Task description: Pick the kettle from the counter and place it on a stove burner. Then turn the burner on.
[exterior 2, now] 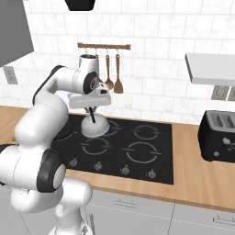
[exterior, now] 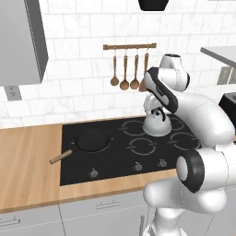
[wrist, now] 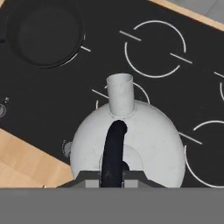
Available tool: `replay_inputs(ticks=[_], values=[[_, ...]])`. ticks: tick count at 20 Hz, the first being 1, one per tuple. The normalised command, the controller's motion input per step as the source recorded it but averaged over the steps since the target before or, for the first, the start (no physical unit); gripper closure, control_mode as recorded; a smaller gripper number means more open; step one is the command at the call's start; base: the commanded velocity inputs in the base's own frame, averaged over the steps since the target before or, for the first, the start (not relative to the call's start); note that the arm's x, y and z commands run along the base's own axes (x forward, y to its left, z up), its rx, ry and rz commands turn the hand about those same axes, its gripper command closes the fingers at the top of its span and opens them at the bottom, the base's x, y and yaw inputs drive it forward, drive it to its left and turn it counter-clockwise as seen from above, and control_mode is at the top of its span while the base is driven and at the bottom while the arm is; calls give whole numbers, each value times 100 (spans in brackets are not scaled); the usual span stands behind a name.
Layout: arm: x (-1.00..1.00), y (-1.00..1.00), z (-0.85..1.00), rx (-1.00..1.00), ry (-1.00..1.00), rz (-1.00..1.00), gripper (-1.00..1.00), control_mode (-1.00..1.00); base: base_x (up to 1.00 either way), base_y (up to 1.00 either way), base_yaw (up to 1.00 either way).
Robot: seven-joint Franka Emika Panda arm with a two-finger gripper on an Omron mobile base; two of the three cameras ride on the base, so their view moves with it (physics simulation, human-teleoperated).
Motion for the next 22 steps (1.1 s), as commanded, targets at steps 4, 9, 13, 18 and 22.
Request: replay_inputs(ticks=[4,9,13,18,22], values=[[0,-16,-37,-1,0,0,100,-100,0,0,0],[0,-61,-1,0,0,0,100,-100,0,0,0],[0,-70,-6,0,0,0,100,-100,0,0,0],[3,-71,-9,0,0,0,100,-100,0,0,0],[5,-71,-7,0,-1,-2,100,-100,0,0,0]])
